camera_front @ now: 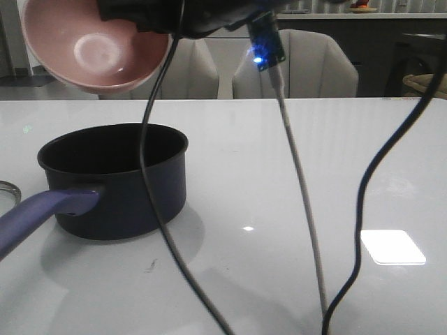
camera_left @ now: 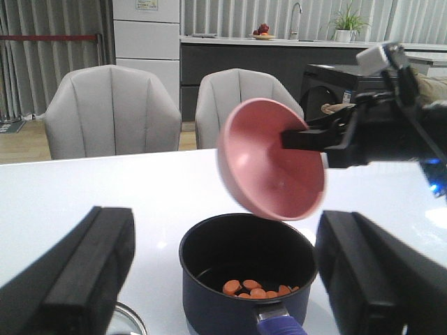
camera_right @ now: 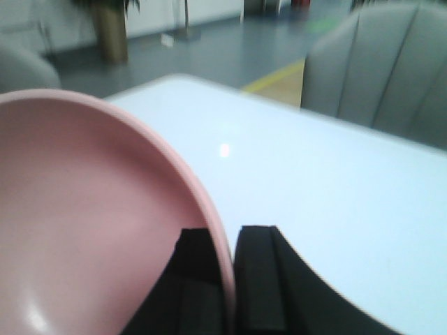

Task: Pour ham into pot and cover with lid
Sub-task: 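Carry the empty bowl back and lower it onto the table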

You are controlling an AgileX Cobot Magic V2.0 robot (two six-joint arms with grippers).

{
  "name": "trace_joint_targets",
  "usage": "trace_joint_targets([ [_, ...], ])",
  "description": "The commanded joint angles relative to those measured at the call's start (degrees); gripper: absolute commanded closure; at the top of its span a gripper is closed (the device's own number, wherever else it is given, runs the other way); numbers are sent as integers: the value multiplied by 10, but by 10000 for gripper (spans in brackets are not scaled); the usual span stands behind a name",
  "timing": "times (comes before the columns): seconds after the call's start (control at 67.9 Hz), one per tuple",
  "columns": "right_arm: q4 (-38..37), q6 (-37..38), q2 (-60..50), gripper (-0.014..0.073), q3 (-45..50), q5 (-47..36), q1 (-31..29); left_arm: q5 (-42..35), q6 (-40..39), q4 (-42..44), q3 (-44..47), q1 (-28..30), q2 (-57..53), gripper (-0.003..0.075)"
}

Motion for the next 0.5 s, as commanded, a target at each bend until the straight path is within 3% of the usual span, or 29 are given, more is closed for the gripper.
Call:
trace_joint_targets([
  [0.0, 5, 3, -77, 457, -18, 86, -35, -46, 1, -4, -15, -4, 6, 156],
  [0.368, 13, 4, -131, 456, -18, 413, -243, -46, 1, -4, -15, -4, 6, 156],
  [0.486, 14, 4, -113, 456, -18, 464, -274, -46, 1, -4, -15, -4, 6, 156],
])
